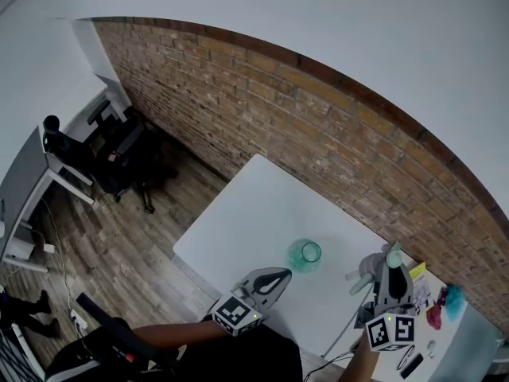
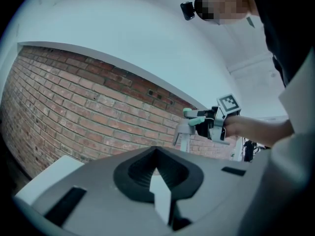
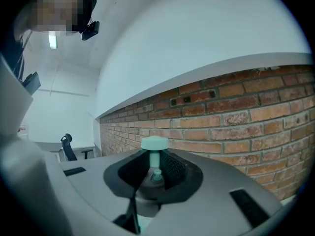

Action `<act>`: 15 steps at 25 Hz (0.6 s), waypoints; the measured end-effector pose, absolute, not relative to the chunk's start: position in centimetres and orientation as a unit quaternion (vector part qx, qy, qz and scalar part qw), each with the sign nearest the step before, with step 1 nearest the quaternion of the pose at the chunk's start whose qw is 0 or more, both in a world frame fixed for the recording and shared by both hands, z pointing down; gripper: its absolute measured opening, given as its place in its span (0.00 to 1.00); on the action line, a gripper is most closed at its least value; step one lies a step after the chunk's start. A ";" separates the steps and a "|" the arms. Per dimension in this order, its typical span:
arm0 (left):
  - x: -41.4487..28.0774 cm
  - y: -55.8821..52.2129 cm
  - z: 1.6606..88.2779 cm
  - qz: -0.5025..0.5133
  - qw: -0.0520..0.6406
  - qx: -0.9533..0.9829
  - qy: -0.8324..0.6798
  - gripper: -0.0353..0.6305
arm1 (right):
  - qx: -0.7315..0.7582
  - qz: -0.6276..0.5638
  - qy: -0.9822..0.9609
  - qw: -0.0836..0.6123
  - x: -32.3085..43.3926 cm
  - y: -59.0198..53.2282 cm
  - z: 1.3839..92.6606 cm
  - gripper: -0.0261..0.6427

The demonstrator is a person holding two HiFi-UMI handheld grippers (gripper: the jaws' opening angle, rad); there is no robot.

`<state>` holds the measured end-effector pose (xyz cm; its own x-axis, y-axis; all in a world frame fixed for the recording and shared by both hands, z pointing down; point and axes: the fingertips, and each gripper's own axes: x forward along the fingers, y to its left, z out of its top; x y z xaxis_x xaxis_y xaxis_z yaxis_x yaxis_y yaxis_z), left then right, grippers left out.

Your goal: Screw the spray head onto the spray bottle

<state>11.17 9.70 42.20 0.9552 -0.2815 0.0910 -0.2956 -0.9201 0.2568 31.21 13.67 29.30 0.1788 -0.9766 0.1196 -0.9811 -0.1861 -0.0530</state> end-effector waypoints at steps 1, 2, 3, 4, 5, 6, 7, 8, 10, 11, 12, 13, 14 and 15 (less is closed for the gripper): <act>11.0 9.6 42.3 0.025 0.135 0.980 -0.146 0.05 | 0.766 0.062 -0.640 0.018 30.9 13.4 29.1 0.14; 10.9 9.4 42.3 0.025 0.133 0.980 -0.144 0.05 | 0.764 0.062 -0.642 0.018 30.7 13.1 28.9 0.14; 10.7 9.2 42.4 0.026 0.131 0.980 -0.144 0.05 | 0.762 0.063 -0.644 0.019 30.4 12.8 28.8 0.14; 10.5 8.9 42.3 0.026 0.130 0.980 -0.147 0.05 | 0.760 0.064 -0.646 0.019 30.2 12.5 28.8 0.14; 10.3 8.6 42.3 0.024 0.129 0.980 -0.151 0.05 | 0.759 0.064 -0.647 0.019 30.0 12.2 28.8 0.14; 10.2 8.4 42.2 0.022 0.128 0.980 -0.153 0.05 | 0.758 0.063 -0.648 0.019 29.8 12.0 28.7 0.14; 10.1 8.3 41.9 0.020 0.128 0.980 -0.153 0.05 | 0.758 0.061 -0.649 0.019 29.6 11.7 28.6 0.14; 10.1 8.1 41.7 0.017 0.130 0.980 -0.153 0.05 | 0.758 0.059 -0.649 0.019 29.5 11.5 28.4 0.14; 9.8 7.6 41.5 0.019 0.130 0.979 -0.154 0.05 | 0.757 0.053 -0.650 0.017 29.1 11.0 27.9 0.14; 9.6 7.4 41.6 0.021 0.131 0.979 -0.157 0.05 | 0.757 0.050 -0.652 0.015 28.9 10.8 27.6 0.14; 9.4 7.1 41.6 0.022 0.137 0.977 -0.163 0.05 | 0.756 0.046 -0.653 0.013 28.7 10.6 27.2 0.14; 9.2 6.8 41.7 0.024 0.143 0.975 -0.170 0.05 | 0.756 0.042 -0.653 0.013 28.6 10.3 26.8 0.14; 9.0 6.5 41.9 0.029 0.145 0.973 -0.175 0.05 | 0.755 0.038 -0.654 0.012 28.5 10.1 26.5 0.14; 8.8 6.3 42.1 0.031 0.143 0.973 -0.176 0.05 | 0.755 0.034 -0.655 0.011 28.3 9.8 26.1 0.14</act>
<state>8.82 6.30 42.09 0.9359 -0.3344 0.1112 -0.3522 -0.8967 0.2681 28.31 9.83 26.11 0.1404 -0.9879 0.0656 -0.9894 -0.1424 -0.0272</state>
